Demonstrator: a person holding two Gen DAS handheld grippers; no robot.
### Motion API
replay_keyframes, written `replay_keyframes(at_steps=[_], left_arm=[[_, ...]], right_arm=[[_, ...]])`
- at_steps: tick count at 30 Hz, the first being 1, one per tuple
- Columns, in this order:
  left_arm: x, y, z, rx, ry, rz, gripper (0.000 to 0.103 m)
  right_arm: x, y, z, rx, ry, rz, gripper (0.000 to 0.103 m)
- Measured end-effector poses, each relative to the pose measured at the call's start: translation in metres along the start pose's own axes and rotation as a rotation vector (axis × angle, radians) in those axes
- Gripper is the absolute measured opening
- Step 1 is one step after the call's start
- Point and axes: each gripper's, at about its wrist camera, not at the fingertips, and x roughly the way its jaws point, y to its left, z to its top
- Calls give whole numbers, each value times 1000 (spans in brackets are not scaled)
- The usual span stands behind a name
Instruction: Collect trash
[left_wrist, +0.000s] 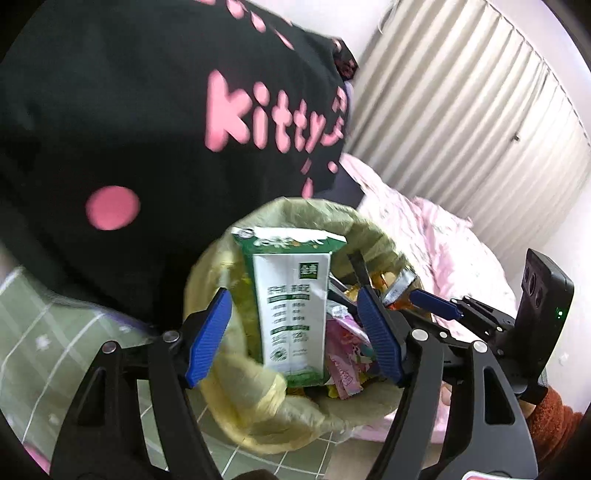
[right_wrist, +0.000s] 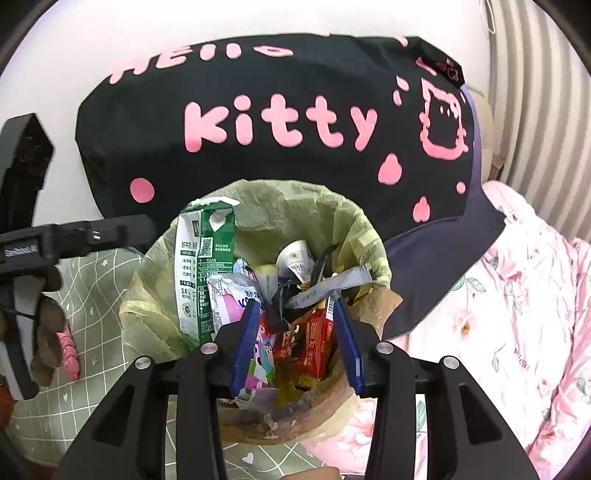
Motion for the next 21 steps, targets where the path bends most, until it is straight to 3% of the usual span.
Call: replay_keyframes(at_steps=[4, 14, 21], left_arm=[[-36, 0, -24, -64, -80, 121, 67], [-133, -18, -143, -214, -208, 512, 67], [-186, -52, -205, -253, -251, 653, 67]], right_arm=[[-13, 3, -3, 2, -45, 31, 39], [-64, 49, -32, -111, -126, 209, 39], [-96, 96, -81, -224, -107, 298, 39]])
